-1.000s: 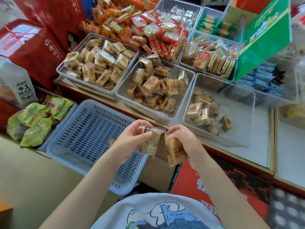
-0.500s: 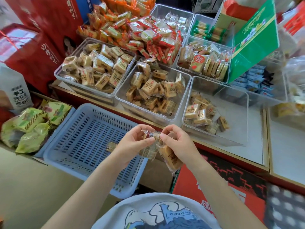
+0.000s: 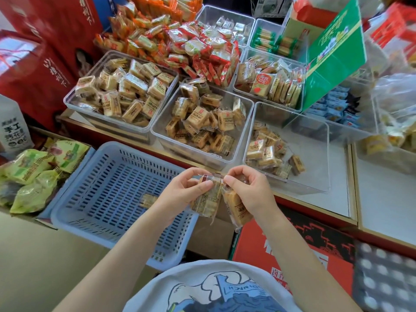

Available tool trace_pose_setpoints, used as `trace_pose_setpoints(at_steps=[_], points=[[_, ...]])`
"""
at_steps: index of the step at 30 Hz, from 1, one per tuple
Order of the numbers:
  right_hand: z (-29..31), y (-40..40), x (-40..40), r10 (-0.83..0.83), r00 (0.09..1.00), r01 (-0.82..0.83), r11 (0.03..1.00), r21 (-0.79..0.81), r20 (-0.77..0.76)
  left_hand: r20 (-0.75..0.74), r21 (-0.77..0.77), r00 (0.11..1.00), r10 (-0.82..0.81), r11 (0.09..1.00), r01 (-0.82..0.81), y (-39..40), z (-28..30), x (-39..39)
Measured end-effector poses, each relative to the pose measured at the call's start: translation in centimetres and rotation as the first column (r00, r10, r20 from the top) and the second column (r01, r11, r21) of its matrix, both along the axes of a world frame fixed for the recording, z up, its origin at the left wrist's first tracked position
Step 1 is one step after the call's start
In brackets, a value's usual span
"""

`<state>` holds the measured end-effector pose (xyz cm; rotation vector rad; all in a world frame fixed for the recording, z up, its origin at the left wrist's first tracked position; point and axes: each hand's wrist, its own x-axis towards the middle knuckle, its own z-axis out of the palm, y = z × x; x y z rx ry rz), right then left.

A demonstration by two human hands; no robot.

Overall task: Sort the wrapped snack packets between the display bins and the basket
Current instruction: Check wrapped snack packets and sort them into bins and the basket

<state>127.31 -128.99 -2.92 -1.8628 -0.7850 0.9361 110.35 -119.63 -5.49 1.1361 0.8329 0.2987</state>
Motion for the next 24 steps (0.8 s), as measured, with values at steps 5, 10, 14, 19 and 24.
trace_pose_setpoints(at_steps=[5, 10, 14, 19, 24], points=[[0.1, -0.5, 0.7, -0.058, 0.997, 0.057, 0.998, -0.02, -0.054, 0.006, -0.006, 0.996, -0.094, 0.996, 0.094, 0.2, -0.2, -0.1], [0.5, -0.9, 0.7, 0.059, 0.993, -0.067, 0.995, -0.08, -0.099, -0.032, -0.164, 0.958, 0.285, 0.944, -0.286, 0.4, 0.2, 0.8], [0.5, -1.0, -0.2, 0.166, 0.98, -0.174, 0.982, -0.074, -0.108, -0.06, -0.215, 0.936, 0.347, 0.911, -0.352, 0.6, 0.3, 1.5], [0.4, -1.3, 0.1, 0.094, 0.996, -0.094, 0.996, -0.01, 0.01, -0.087, -0.199, 0.98, 0.178, 0.961, -0.193, 0.3, 0.8, 2.3], [1.0, -1.7, 0.5, 0.029, 0.999, -0.03, 0.999, -0.025, -0.044, -0.104, 0.158, 0.994, -0.023, 0.987, 0.04, -0.2, 0.8, 1.6]])
